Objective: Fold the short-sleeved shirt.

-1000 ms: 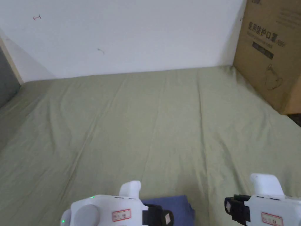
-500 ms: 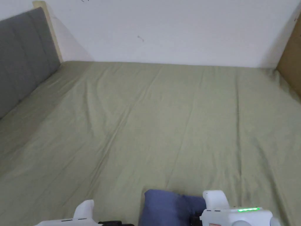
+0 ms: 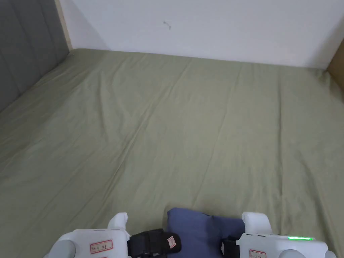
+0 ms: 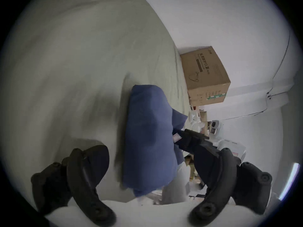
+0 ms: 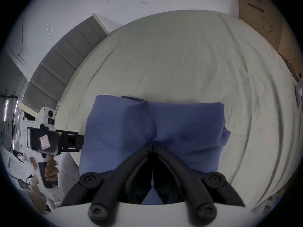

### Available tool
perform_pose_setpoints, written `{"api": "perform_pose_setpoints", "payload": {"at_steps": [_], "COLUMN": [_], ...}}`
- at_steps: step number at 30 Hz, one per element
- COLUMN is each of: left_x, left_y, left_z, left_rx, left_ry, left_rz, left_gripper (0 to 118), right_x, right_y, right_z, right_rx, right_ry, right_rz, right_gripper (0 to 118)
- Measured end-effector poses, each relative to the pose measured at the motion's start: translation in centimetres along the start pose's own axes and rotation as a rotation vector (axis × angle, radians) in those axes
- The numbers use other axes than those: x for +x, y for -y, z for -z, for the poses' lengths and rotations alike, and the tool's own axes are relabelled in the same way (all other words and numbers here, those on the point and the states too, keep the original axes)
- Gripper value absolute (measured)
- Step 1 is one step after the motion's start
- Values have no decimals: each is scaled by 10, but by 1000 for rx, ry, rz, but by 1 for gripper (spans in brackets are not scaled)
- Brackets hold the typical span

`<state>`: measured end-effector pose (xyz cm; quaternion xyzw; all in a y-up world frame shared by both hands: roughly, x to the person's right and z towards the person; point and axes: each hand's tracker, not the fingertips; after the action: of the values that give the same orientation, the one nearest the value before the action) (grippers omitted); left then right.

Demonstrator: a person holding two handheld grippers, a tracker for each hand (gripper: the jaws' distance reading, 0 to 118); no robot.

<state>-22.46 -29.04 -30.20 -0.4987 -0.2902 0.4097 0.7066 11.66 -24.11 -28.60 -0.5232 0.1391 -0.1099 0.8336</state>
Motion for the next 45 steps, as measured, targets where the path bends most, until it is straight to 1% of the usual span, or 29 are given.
{"api": "perform_pose_setpoints", "payload": {"at_steps": [3,6,7,8,9,10,11,12,13,14,16,17,19,21,24,26,30,32,34,35,36,37,39,40,41,42,43,44,45], "left_x": [-13,-16,-15,-14,-10,-7,-9,-18,-22,-17,-7,-2,8,15,20,22,19,11,3,-6,-18,-32,-65,-73,-79,-61,-62,-63,-64], "left_y": [-9,-16,-18,-19,-18,-16,-17,-22,-24,-24,-24,-27,-34,-45,-75,-101,-146,-168,-184,-191,-200,-208,-224,-225,-225,-210,-208,-207,-206], "left_z": [22,37,44,49,53,56,57,55,50,47,45,42,31,12,-31,-64,-123,-143,-152,-160,-170,-180,-202,-207,-211,-213,-219,-224,-229], "left_rx": [-23,-37,-52,-74,-99,-106,-106,-114,-108,-105,-116,-125,-135,-129,-95,-74,-70,-126,-186,-191,-177,-164,-164,-209,-238,-223,-172,-109,-90], "left_ry": [54,152,155,155,90,25,-47,-78,3,29,-31,-57,-90,-129,-275,-446,-762,-989,-1270,-1382,-1463,-1509,-1520,-1549,-1589,-1631,-1642,-1634,-1641], "left_rz": [-75,-97,-90,-67,-12,40,79,74,-6,-37,34,65,86,126,168,253,364,487,578,582,588,592,517,524,542,548,531,492,474], "left_gripper": [108,106,97,81,52,36,36,36,36,36,35,35,35,35,35,35,35,35,35,35,35,35,36,39,49,62,80,91,97], "right_x": [1,5,7,7,9,10,6,5,5,3,11,12,12,-4,-6,-4,-3,2,7,7,-5,-8,-9,-14,-19,-21,-16,-2,1], "right_y": [-1,-1,-1,-1,-2,-3,-2,-3,-3,-3,-6,-6,-6,-10,-9,-10,-13,-11,-10,-9,-10,-10,-12,-12,-12,-12,-11,-12,-12], "right_z": [1,2,3,3,4,4,2,1,0,-3,1,0,-5,-20,-27,-21,-25,-17,-6,-4,-11,-9,-5,-6,-6,-6,-6,1,2], "right_rx": [-2,-4,-3,-4,-6,-7,-8,-9,-11,-8,-3,11,26,39,57,60,49,37,28,26,24,20,9,0,-4,-5,-8,-11,-14], "right_ry": [-4,-14,-19,-25,-28,-32,-26,-36,-38,-48,-44,-29,-25,-34,-27,-21,-13,-4,0,3,5,8,10,16,24,30,35,35,34], "right_rz": [7,23,32,43,52,57,58,61,65,70,65,48,29,29,24,28,52,50,50,53,58,65,75,72,64,56,56,59,63], "right_gripper": [0,0,0,0,0,0,0,0,0,0,0,0,0,0,0,0,0,0,0,0,0,0,0,0,0,0,0,0,0]}}
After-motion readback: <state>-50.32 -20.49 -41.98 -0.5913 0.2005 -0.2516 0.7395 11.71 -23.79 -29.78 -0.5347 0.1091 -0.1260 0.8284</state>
